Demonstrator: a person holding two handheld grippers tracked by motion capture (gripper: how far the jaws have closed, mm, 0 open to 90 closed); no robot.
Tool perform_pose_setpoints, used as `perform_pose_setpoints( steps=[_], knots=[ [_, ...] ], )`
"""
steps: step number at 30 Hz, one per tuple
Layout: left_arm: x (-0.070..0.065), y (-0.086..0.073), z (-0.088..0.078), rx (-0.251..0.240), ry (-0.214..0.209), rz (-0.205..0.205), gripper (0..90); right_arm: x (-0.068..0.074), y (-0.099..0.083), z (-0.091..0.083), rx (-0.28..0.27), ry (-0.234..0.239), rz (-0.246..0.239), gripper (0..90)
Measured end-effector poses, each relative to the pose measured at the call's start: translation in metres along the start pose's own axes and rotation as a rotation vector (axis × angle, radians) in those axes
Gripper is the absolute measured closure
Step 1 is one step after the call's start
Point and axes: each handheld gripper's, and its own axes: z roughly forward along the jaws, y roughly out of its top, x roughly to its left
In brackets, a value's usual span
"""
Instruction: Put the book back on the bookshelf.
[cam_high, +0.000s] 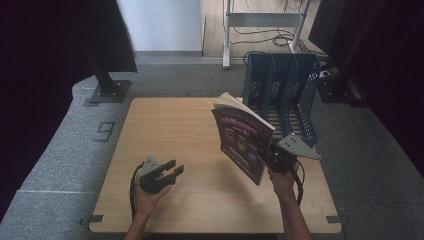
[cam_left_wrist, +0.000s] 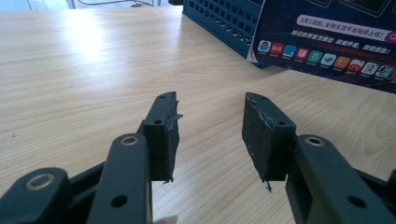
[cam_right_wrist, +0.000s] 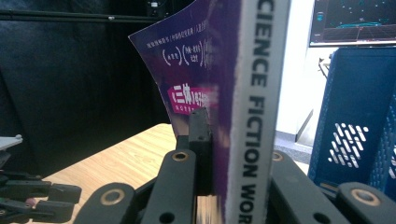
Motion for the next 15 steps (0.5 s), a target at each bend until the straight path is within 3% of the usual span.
perform_pose_setpoints(
  steps=[15],
  knots=[
    [0.000,-0.001,0.001,0.009,-0.004,-0.002,55.8,-0.006,0.011,-0.002,-0.031,-0.027,0.006,81.8]
  ],
)
